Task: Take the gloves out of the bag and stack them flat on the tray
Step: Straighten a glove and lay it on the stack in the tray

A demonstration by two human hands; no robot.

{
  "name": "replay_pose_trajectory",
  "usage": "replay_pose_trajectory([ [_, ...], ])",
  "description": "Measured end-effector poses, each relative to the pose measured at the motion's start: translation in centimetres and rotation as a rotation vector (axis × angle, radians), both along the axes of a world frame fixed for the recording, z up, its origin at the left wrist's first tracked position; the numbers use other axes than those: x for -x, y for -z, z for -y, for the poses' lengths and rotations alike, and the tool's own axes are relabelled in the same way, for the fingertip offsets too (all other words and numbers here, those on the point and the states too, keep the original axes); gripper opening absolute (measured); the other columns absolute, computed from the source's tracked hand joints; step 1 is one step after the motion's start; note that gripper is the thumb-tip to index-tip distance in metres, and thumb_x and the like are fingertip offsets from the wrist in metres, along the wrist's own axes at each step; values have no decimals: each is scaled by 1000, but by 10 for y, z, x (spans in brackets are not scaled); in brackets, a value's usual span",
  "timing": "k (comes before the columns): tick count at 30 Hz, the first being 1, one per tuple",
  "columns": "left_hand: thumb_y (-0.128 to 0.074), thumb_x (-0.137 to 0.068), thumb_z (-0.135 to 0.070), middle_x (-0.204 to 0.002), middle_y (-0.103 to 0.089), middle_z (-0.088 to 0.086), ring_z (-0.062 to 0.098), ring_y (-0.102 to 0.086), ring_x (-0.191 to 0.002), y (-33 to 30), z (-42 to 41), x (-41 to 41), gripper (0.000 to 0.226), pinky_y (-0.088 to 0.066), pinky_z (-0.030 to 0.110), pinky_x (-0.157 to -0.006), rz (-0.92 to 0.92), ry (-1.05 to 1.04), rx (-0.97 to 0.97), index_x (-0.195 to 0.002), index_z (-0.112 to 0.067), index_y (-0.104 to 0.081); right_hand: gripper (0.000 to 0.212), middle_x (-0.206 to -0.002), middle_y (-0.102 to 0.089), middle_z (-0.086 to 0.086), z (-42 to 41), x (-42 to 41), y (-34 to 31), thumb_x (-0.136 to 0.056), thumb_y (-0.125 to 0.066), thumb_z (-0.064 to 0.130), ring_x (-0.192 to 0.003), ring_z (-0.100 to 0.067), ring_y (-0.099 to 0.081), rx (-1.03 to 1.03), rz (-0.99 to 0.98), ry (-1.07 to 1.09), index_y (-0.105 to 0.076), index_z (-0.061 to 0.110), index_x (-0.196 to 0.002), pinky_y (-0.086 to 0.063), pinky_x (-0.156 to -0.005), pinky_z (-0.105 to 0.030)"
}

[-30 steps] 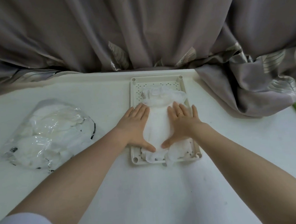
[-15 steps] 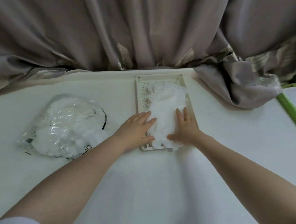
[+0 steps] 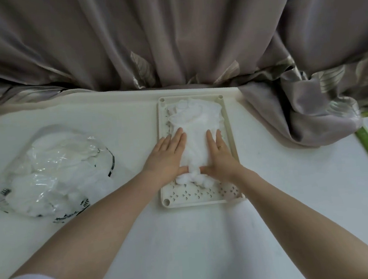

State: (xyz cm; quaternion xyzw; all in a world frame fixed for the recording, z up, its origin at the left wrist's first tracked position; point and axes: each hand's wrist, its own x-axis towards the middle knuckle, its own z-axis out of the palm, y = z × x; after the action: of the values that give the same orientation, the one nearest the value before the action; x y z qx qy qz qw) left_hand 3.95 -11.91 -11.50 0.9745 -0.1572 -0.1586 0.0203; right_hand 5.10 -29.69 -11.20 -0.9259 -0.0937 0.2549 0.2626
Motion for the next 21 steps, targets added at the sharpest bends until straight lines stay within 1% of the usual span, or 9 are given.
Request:
replay_pose_trajectory([
  [2,-37,-90,-62,-155,26,6,25,7,-146,0,-3,-7,93,5,36,-119,-25,7,29,-148,-13,16,116,-153,32,-10,2,-8,0,-81,-71,39,-145,-22,19,45,-36,-3,22,22,-148,-2,-117,-33],
  [4,-44,-85,-66,-154,27,3,21,11,-146,-3,-8,-9,100,6,34,-119,-65,18,103,-149,-15,14,123,-152,34,-9,5,-10,-3,-75,-74,48,-145,-22,21,89,-53,-8,22,22,-148,-2,-118,-35],
  [5,-46,-82,-68,-155,27,1,18,14,-145,-6,-11,-9,103,7,34,-118,-76,6,149,-149,-16,13,127,-151,36,-10,7,-10,-6,-71,-74,54,-144,-23,23,106,-32,-14,21,22,-149,-2,-119,-37],
  [7,-48,-76,-74,-154,28,-1,16,22,-143,-10,-15,-9,111,9,35,-118,-65,-9,186,-149,-18,13,133,-150,38,-12,7,-6,-9,-64,-74,64,-143,-25,27,134,84,-52,20,20,-149,0,-120,-41],
  [9,-49,-65,-83,-153,31,0,17,29,-140,-10,-17,-8,124,14,40,-117,-26,29,106,-148,-18,17,139,-149,39,-11,7,1,-8,-59,-72,70,-141,-26,30,188,166,-166,23,21,-147,7,-119,-42],
  [12,-52,-57,-86,-153,31,3,19,30,-140,-6,-17,-1,134,17,43,-115,-43,60,-15,-148,-16,18,141,-150,39,-5,9,10,-3,-57,-71,73,-139,-24,33,381,144,-333,29,24,-145,15,-115,-42],
  [17,-58,-71,-72,-153,30,6,23,21,-143,-12,-17,17,122,12,39,-116,-31,-7,-19,-148,-11,16,140,-151,37,-5,7,17,-7,-60,-72,70,-140,-25,32,482,85,-271,28,23,-145,13,-116,-44],
  [19,-57,-79,-63,-153,31,4,23,20,-144,-15,-23,23,111,9,39,-117,-62,1,24,-149,-15,15,139,-149,41,-3,2,20,-16,-60,-72,69,-138,-24,35,473,41,-272,30,25,-144,13,-117,-45],
  [21,-52,-87,-55,-154,28,2,23,19,-144,-23,-34,31,93,8,38,-117,-84,37,79,-151,-22,7,133,-148,42,1,-5,24,-30,-64,-72,66,-138,-20,36,403,11,-280,27,29,-146,14,-117,-45],
])
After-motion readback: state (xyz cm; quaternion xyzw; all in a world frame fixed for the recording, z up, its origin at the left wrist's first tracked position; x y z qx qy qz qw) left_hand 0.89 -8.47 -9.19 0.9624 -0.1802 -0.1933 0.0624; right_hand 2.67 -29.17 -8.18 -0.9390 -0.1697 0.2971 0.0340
